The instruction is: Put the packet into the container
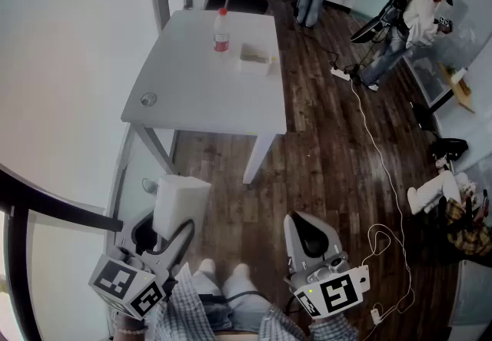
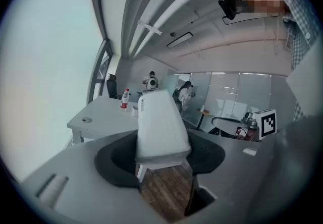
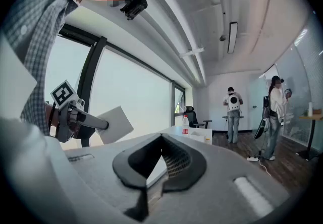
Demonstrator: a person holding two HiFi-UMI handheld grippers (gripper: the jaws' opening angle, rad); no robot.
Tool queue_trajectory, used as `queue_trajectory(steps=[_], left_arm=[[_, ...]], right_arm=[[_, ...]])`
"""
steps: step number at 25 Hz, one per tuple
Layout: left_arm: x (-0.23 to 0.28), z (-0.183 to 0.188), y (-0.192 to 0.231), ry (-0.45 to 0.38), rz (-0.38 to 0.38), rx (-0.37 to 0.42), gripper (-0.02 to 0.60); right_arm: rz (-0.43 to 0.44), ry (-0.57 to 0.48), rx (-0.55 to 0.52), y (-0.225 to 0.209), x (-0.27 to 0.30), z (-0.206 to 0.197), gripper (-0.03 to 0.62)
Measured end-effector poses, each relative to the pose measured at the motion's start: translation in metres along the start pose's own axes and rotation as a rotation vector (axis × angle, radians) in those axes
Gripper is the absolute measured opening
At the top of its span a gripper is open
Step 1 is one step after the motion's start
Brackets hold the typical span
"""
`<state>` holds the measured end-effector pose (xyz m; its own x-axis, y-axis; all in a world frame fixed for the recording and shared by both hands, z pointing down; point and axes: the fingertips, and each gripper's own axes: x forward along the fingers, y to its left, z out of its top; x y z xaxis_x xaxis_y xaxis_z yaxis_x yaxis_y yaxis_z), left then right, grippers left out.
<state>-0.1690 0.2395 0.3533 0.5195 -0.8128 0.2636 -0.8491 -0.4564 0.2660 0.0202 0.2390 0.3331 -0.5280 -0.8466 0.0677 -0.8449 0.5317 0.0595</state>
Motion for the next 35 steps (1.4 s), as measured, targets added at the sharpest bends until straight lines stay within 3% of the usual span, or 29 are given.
queue_trajectory(steps=[17, 24, 35], left_arm=[[0.005, 0.002, -0.019, -0.022, -0.014, -0.008, 0.262], [0.008, 0.01, -0.035, -0.066, -0.021, -0.016, 0.262], [0.005, 0.014, -0.051, -0.113, -0.023, 0.006, 0.262]], right_arm=[[0.009, -0.045, 0.003, -0.012, -0.013, 0.01, -0.002], [0.035, -0.054, -0.086, -0.016, -0.028, 0.014, -0.002], [0.027, -0.089, -0.103, -0.022, -0.042, 0.018, -0.002]])
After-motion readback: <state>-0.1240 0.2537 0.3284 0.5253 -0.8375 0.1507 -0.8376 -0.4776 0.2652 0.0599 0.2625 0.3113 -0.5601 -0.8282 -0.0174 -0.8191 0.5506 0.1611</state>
